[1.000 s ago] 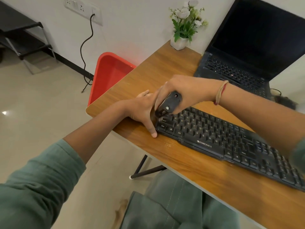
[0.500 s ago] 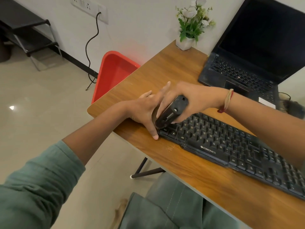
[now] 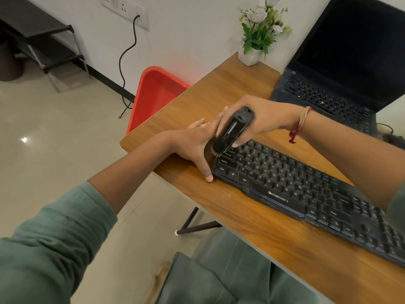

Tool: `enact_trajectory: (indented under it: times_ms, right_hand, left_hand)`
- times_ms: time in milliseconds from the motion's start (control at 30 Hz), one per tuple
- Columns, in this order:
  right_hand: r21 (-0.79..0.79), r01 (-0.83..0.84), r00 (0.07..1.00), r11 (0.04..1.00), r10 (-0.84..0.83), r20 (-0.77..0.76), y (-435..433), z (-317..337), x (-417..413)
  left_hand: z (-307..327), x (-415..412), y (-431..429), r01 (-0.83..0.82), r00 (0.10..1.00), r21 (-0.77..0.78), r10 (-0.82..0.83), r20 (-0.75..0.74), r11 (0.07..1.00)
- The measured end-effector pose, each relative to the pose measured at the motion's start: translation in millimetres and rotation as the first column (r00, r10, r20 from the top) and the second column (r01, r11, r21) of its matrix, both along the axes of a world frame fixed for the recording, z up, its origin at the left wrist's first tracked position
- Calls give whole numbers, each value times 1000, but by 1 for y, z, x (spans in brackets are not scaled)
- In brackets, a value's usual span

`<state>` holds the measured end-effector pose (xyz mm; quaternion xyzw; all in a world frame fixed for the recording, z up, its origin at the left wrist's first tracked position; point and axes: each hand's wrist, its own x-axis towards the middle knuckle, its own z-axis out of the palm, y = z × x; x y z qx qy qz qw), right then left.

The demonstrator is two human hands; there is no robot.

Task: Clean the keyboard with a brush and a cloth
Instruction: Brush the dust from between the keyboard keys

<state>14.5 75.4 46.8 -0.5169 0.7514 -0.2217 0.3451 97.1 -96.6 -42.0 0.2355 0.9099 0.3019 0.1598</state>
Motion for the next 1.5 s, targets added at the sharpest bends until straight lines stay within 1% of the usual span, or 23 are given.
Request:
enact_trajectory:
  times_ms: [67,200,333,400,500,567,700,767,867,933,1000,1033,1100,1167,1200,1267,1367,1433,1500]
  right_hand:
    - [31,-29,1000,999,29,4,-2,0,1]
    - [47,-142,990,989,142,1,-12,-4,10]
    - [154,-98,992,983,108,-59,-13,9,-5]
    - [176,-100,990,979,115,-78,-15,12,-5]
    - [144,-165,983,976,175,-58,-21,7,11]
    - [144,-201,974,969,213,-73,-20,6,14]
    - [183,-67,982,981,98,-161,-12,18,-12]
    - [182,-86,982,980,114,-152,-14,16,-6]
    - [147,-194,971,970,210,-109,-17,4,9]
    - [139,-146,980,980,162,-116,-14,8,-1]
    - [142,-78,984,987,99,-148,-9,13,-14]
    - [149,-72,983,986,95,-157,-9,12,-14]
    - [149,-121,980,981,143,-142,-13,8,-4]
    - [128,-212,965,969,228,-132,-16,2,9]
    - [128,-225,961,966,241,-135,-16,2,11]
    - [142,-149,976,979,169,-138,-12,9,0]
    - [133,-67,977,989,92,-192,-7,15,-14]
    - [125,-90,975,988,113,-191,-9,11,-4]
    - [92,-164,969,982,178,-169,-10,4,11]
  left_hand:
    - [-2,-1,1,1,1000,-4,-2,-8,1000]
    - [-7,-4,-1,29,999,-31,-30,-28,999]
    - [-5,-4,1,-6,999,-13,5,-54,1000]
    - [-4,-4,1,-10,999,-13,9,-50,1000]
    - [-4,-4,0,33,998,-4,-33,-58,999]
    - [-3,-5,1,30,998,13,-29,-53,999]
    - [2,-3,2,-55,996,-15,54,-65,998]
    - [3,-2,1,-48,997,-7,48,-56,999]
    - [1,-3,1,12,1000,28,-12,-26,1000]
    - [2,-2,2,-12,998,19,13,-61,1000]
    - [3,-1,3,-69,995,16,69,-70,998]
    - [3,-1,3,-75,995,23,77,-68,997]
    - [3,-1,3,-35,998,44,38,-57,998]
    - [1,-1,2,6,999,52,-4,-32,999]
    - [1,-1,2,2,1000,48,-1,-27,999]
    - [3,-1,3,-42,999,23,43,-31,999]
    - [5,-1,4,-87,996,5,87,-20,996]
    - [3,-2,3,-82,997,8,82,7,997]
    - [1,-3,1,-44,999,18,44,26,999]
